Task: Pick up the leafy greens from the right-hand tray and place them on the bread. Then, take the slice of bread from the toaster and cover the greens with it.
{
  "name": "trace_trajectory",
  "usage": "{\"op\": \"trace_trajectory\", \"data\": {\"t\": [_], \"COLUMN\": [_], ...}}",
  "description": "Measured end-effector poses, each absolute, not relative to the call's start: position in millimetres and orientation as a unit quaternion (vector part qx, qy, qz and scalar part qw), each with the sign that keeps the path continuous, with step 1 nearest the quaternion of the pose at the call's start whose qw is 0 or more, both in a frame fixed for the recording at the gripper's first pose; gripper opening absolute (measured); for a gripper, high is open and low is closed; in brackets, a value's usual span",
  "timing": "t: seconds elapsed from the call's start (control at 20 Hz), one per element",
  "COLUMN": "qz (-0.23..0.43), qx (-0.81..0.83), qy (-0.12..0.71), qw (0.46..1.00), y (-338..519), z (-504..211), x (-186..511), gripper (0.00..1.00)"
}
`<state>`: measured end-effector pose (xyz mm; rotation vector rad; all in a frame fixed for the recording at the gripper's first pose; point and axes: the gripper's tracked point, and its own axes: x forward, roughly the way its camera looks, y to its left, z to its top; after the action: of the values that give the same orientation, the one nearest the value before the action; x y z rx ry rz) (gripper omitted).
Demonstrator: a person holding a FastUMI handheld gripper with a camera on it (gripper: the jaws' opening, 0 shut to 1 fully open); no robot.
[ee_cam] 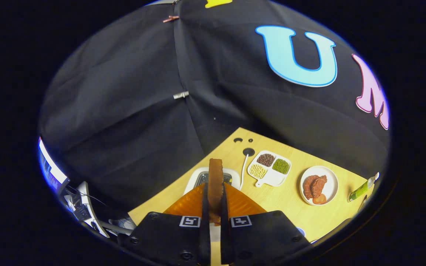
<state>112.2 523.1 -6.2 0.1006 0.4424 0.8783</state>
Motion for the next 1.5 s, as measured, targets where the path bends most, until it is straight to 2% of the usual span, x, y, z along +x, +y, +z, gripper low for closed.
{"op": "trace_trajectory", "data": {"t": [0.2, 0.35, 0.6, 0.8, 1.5], "qz": [0.409, 0.385, 0.323, 0.29, 0.248], "qx": [0.082, 0.085, 0.085, 0.102, 0.271], "qy": [0.177, 0.172, 0.211, 0.248, 0.327], "qw": [0.891, 0.903, 0.919, 0.919, 0.871], "y": [462.1, 406.7, 325.9, 294.1, 340.8], "z": [28.0, 21.1, -48.6, -117.7, -244.2], "x": [106.6, 106.0, 104.2, 102.6, 100.4], "gripper": [0.15, 0.15, 0.15, 0.15, 0.15]}}
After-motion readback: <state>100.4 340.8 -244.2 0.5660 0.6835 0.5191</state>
